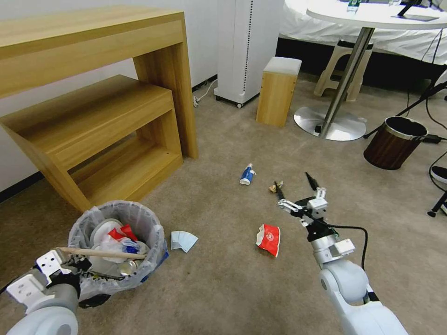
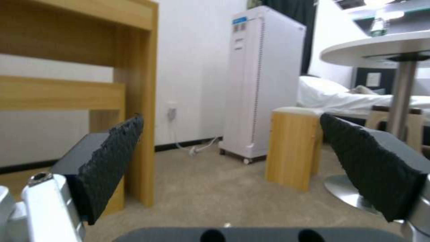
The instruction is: Pick up the trash bin and place the garbage on the floor into it.
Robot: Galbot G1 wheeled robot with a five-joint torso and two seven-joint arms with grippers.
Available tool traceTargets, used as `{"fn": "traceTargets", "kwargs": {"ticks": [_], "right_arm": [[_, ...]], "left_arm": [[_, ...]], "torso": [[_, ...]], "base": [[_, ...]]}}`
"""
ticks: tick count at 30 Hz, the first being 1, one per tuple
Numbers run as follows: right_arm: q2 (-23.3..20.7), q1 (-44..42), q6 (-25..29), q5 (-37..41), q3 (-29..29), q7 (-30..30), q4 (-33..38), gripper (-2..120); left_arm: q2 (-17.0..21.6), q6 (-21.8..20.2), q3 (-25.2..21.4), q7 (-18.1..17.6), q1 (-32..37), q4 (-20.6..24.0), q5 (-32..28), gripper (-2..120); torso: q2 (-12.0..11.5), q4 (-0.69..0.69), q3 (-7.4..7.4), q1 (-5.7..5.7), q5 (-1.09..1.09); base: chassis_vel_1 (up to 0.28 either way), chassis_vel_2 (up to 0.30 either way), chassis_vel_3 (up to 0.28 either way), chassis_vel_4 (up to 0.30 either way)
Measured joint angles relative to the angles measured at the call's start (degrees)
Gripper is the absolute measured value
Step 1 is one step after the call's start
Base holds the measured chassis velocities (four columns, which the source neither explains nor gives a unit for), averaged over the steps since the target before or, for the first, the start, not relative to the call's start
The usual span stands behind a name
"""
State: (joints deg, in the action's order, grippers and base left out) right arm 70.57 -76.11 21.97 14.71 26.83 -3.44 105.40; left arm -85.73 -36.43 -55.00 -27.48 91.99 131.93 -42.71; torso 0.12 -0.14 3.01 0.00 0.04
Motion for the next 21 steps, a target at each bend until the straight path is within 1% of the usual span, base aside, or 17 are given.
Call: {"fn": "traceTargets", "kwargs": {"ticks": [5,13,21], "right_arm": [[1.7,-1.1,0.9,-0.4,1.1,0.0,-0.3,100],[2.7,-1.8,1.9,-0.8,1.3,-0.4,-0.8,100],[3.0,-1.8,2.1,-1.5,0.7,-0.7,-0.9,100]], "left_arm": [[0.5,0.1,-1.7,0.0,-0.3,-0.4,-1.2,1],[1.8,0.3,-4.7,0.0,-1.0,-1.9,-2.8,1],[1.8,0.8,-4.5,0.4,-0.4,-1.7,-3.0,1]], "torso": [[0.0,0.00,0.00,0.00,-0.01],[0.0,0.01,0.00,0.00,-0.01],[0.0,0.01,0.00,0.00,0.00]], "base": [[0.000,0.000,0.000,0.000],[0.000,0.000,0.000,0.000],[-0.016,0.019,0.023,-0.021]]}}
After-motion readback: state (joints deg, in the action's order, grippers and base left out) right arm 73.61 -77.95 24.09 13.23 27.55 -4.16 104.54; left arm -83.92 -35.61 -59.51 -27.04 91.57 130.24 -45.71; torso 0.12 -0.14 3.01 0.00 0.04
